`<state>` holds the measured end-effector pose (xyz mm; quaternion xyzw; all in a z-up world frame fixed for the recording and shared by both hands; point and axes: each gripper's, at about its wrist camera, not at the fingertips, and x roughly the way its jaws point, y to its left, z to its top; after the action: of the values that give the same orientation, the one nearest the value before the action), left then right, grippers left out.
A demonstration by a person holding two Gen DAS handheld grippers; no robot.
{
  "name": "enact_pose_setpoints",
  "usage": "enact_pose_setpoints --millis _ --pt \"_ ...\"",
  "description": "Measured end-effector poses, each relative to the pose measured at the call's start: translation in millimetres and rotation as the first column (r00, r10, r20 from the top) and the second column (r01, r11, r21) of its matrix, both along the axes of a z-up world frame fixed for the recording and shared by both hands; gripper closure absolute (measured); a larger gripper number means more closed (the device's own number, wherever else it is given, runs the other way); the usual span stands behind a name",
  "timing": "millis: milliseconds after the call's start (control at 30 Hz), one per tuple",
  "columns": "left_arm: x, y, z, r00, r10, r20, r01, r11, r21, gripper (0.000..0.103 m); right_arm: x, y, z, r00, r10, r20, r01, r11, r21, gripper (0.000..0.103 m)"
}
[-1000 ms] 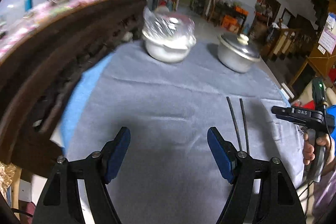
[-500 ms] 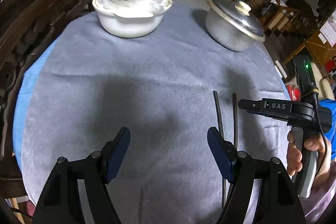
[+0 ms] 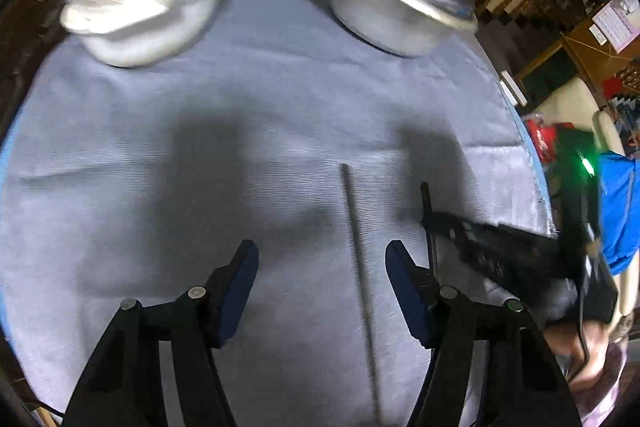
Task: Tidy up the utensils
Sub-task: 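Lower the right tool and close it on one dark chopstick, then lift the held chopstick and carry it over the dark metal cup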
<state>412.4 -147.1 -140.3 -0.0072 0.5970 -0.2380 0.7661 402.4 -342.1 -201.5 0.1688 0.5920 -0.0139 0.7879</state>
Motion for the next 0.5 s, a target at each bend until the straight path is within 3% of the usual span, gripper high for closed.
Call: enact_pose_setpoints --millis 200,300,333,400,433,467,500 --pt "19.2 -37.3 -30.9 0.997 -0.038 -0.073 0.038 0.999 -0.006 0.038 -31.4 -23.2 2.3 1.0 -0.01 0.004 0.01 1.0 0.019 0.096" --pt "22.2 -48.5 -46.2 0.991 -0.062 -0.115 0.063 0.998 0.006 0.061 -36.9 -27.5 4.7 1.0 -0.012 0.013 0.012 0.999 0.032 0.096" --pt "20.7 -49.9 -42.9 0.995 -0.06 -0.079 0.06 0.998 0.003 0.062 -37.7 -28.3 5.4 1.0 -0.014 0.018 0.014 0.999 0.035 0.096" --pt "19.8 -52.1 -44.1 0.994 -0.07 -0.085 0.07 0.998 -0.009 0.07 -38.7 -27.0 4.6 1.0 -0.015 0.023 0.014 0.999 0.038 0.096" --pt "19.8 -52.2 -44.3 0.994 -0.067 -0.081 0.067 0.998 -0.01 0.088 -40.7 -26.4 5.9 1.0 -0.014 0.027 0.013 0.999 0.043 0.096" --pt "19.5 -52.7 -46.7 0.994 -0.068 -0.088 0.068 0.998 -0.003 0.096 -41.3 -25.1 6.5 0.999 -0.014 0.032 0.013 0.999 0.047 0.096" --pt "17.4 -51.8 -47.2 0.995 -0.073 -0.068 0.073 0.997 -0.001 0.097 -42.2 -23.7 7.7 0.999 -0.015 0.041 0.013 0.999 0.047 0.096"
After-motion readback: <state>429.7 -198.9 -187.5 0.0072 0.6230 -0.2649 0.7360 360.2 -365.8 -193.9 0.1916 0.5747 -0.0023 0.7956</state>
